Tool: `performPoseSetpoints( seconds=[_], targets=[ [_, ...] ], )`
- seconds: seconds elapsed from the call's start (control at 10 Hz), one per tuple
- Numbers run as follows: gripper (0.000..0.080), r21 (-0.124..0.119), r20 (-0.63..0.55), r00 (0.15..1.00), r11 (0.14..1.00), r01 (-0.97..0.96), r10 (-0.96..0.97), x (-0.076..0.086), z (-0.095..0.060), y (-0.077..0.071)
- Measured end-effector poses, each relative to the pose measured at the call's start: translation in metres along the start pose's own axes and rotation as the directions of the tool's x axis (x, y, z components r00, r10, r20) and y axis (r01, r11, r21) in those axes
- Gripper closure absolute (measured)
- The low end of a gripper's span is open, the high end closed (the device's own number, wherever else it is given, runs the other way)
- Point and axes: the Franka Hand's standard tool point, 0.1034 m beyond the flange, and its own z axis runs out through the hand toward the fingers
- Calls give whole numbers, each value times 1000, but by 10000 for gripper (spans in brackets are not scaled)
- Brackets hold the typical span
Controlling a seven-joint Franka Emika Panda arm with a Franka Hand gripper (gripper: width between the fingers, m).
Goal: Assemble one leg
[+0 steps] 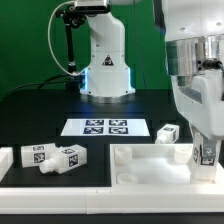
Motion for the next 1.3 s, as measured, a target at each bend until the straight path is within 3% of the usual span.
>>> performPoseSetpoints(
  seconds=[0.1,0.2,0.3,0.4,0.5,0.7,0.9,1.0,1.1,1.2,1.3],
  targets=[
    [511,0,-2,996,996,86,-86,0,0,0],
    [323,3,-7,964,964,267,-267,-1,0,0],
    [323,1,-7,890,890,456,-456,-2,0,0],
    [189,-4,-3,816,816,577,-577,-4,2,4],
    [162,-8,2,758,758,652,-652,-5,4,7],
    [152,-8,0,697,697,717,-717,-3,4,6],
    [150,-10,0,579,579,815,-815,-2,4,6],
    [150,-40,-17,354,354,934,-935,-1,1,1],
    [150,-51,-28,286,287,957,-958,-2,0,-1],
    [150,-48,-28,327,328,944,-945,-1,1,0],
    [274,-49,-29,334,335,941,-942,-1,1,0]
  ],
)
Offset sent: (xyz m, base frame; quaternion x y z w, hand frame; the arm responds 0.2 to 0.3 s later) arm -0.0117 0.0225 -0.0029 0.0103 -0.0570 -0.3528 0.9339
